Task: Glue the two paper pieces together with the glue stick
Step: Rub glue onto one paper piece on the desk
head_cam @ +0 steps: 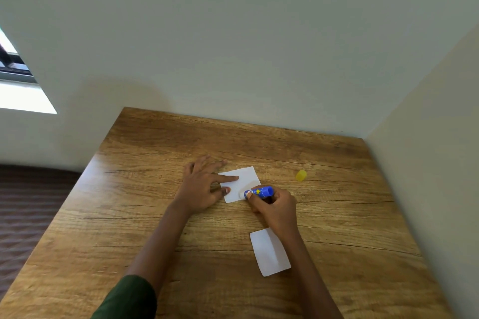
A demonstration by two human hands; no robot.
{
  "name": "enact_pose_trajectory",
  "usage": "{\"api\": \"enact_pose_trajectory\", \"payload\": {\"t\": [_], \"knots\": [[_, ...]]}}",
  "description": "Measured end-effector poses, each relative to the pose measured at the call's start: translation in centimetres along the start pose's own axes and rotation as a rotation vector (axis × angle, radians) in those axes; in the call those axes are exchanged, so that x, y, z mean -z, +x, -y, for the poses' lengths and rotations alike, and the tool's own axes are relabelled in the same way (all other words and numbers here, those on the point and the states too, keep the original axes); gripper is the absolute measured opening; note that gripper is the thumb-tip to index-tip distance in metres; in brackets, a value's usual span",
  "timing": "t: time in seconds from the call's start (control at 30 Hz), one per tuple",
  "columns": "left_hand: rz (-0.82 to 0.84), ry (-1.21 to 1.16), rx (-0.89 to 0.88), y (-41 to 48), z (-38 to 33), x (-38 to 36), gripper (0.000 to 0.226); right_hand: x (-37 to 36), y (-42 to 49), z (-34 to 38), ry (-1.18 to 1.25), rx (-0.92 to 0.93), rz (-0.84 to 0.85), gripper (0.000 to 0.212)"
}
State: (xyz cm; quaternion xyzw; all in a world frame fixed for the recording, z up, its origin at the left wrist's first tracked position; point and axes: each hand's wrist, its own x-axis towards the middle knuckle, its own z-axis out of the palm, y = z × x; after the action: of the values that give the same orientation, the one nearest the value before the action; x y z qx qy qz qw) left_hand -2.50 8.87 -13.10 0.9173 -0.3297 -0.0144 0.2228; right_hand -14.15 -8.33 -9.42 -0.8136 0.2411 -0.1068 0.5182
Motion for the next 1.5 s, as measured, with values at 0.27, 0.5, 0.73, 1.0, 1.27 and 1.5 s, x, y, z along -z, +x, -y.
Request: {"api": "enact_pose_trajectory", "payload": {"t": [0.27, 0.5, 0.73, 1.0, 1.27, 1.5], "knots": [[0.001, -0.031, 0.003, -0.1, -0.1, 0.2, 0.037, 2.3, 1.0, -0.8, 0.001, -0.018, -0.123, 0.018], [0.001, -0.073, 0.022, -0.1, -0.3, 0.4, 0.030, 3.0, 1.4, -1.5, 0.048, -0.059, -0.168, 0.018], [0.064, -0.347, 0.119, 1.3, -0.4, 2.0, 0.031, 2.5, 1.8, -0.5, 0.124, -0.005, -0.160, 0.015], [0.137, -0.403, 0.058, 5.2, 0.3, 3.6, 0.036, -0.4, 3.1, 2.1, 0.158, 0.097, -0.005, 0.016], [0.300, -0.306, 0.006, 7.1, 1.6, 4.4, 0.054, -3.7, 4.8, 2.5, 0.032, 0.166, 0.132, 0.029], [0.320, -0.275, 0.012, 7.4, 1.8, 4.4, 0.055, -4.3, 5.5, 2.2, -0.013, 0.176, 0.159, 0.032]]}}
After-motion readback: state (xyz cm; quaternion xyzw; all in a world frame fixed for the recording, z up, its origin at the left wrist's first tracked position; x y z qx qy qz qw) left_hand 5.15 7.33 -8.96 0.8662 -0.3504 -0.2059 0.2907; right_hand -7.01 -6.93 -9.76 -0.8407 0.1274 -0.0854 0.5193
